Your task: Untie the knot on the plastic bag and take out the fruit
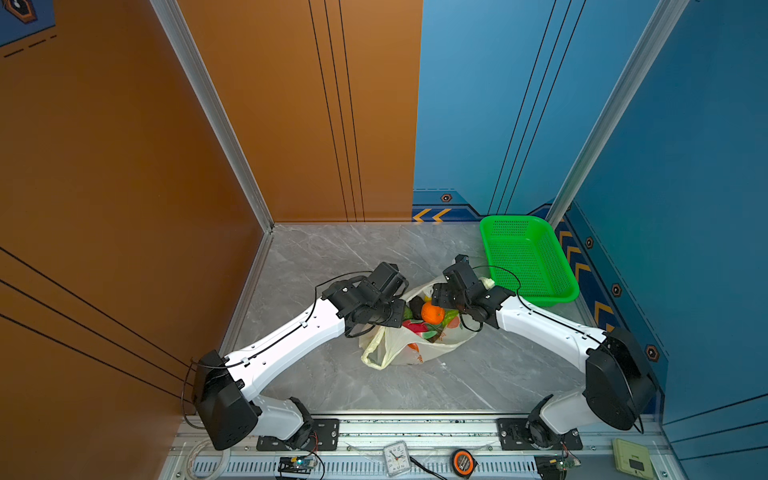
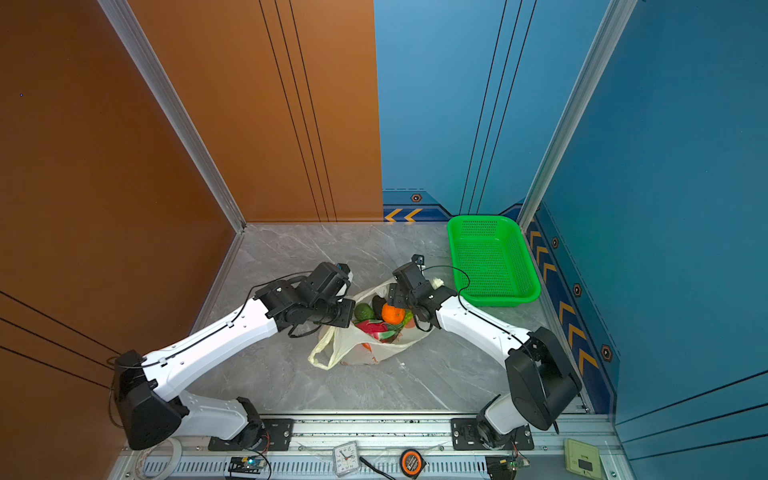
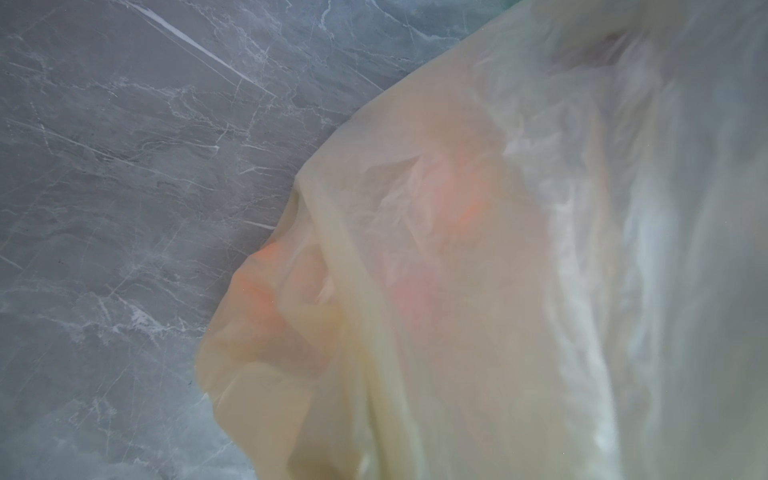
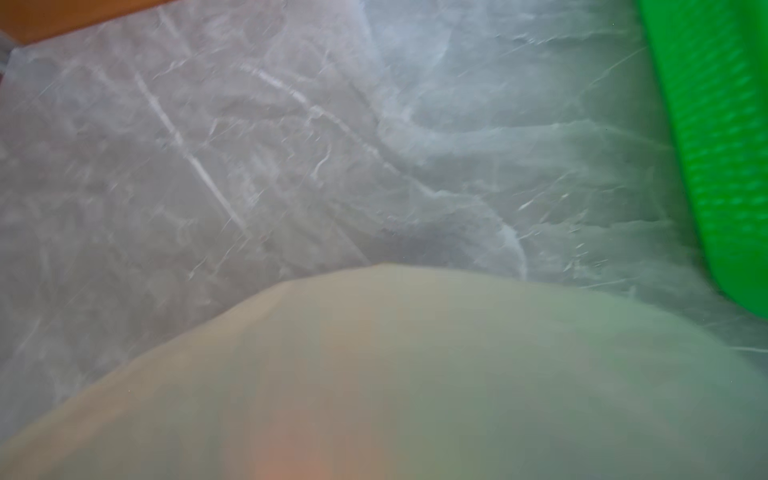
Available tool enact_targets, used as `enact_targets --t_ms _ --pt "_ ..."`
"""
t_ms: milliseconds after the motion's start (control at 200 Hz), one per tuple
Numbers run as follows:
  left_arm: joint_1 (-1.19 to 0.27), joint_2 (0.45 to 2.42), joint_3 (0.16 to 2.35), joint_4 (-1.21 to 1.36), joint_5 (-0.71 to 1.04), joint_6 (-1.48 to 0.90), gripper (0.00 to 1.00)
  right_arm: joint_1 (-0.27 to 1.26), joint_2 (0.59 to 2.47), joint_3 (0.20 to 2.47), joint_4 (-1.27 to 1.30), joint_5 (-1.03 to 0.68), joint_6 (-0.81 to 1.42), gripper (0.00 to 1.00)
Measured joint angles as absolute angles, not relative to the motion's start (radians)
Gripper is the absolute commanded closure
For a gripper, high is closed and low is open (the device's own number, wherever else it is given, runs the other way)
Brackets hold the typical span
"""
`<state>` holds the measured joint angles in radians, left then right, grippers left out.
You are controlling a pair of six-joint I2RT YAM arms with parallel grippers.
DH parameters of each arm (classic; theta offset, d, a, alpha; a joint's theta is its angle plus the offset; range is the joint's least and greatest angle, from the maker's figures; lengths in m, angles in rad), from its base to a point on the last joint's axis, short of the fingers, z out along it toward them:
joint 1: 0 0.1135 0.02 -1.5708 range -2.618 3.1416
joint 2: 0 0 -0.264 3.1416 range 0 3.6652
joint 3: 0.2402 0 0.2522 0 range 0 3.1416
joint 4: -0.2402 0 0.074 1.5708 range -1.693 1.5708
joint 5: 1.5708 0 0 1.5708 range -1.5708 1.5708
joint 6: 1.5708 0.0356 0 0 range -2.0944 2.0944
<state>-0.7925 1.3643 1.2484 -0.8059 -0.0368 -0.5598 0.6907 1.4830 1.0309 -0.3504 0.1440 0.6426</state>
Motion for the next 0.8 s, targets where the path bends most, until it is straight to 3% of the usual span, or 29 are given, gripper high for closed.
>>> enact_targets --t_ms 360,801 --pt "-0.785 1.319 1.203 -0.829 -0.006 -0.612 1.0 0.927 1.461 1.02 -0.375 -0.078 0.647 0.11" --pt "-0.781 1.298 1.176 -0.847 0.0 -0.656 1.0 1.186 1.404 0.856 -0.385 -0.041 0.677 0.05"
